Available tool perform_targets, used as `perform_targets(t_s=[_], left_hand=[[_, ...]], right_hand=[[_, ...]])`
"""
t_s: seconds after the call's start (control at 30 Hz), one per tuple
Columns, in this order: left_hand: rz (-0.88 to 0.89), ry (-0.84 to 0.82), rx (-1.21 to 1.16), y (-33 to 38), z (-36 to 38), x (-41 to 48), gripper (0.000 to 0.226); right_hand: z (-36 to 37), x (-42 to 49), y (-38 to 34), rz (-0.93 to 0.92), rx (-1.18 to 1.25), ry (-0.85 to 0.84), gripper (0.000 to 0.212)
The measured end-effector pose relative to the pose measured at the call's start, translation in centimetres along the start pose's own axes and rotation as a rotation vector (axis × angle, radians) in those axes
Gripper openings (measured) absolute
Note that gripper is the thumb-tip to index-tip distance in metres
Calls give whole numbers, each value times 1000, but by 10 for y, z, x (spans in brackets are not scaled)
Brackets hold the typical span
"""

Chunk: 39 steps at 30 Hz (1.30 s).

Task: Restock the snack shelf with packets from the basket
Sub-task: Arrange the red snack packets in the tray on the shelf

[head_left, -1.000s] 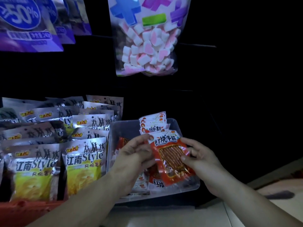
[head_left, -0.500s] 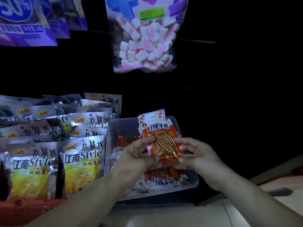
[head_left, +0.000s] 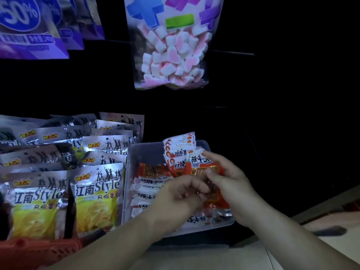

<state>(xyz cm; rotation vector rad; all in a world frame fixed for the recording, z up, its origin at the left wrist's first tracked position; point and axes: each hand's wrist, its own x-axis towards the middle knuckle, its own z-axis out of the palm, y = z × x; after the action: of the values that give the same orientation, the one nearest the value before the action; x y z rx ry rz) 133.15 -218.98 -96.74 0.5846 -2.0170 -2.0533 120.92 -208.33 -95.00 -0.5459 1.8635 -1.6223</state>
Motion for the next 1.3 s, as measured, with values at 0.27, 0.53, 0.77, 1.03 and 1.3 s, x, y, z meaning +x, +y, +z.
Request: perform_targets(t_s=[0.27, 0.53, 0.77, 1.03, 1.3], left_hand=[[-154, 162, -295, 6, -20, 3, 32], [-142, 173, -284, 4, -22, 4, 53], [-227, 53, -244, -6, -16, 2, 41], [-231, 87, -292, -4, -18, 3, 56], [-242, -27, -222, -10, -20, 1, 69]], right_hand=[[-24, -8, 3, 96, -65, -275, 81], [-23, -2, 13, 135, -131, -185, 51], [-18, 5, 22, 148, -52, 24, 47], [-33, -1, 17, 153, -99, -271, 101], [-27, 0, 17, 102, -88, -64, 71]])
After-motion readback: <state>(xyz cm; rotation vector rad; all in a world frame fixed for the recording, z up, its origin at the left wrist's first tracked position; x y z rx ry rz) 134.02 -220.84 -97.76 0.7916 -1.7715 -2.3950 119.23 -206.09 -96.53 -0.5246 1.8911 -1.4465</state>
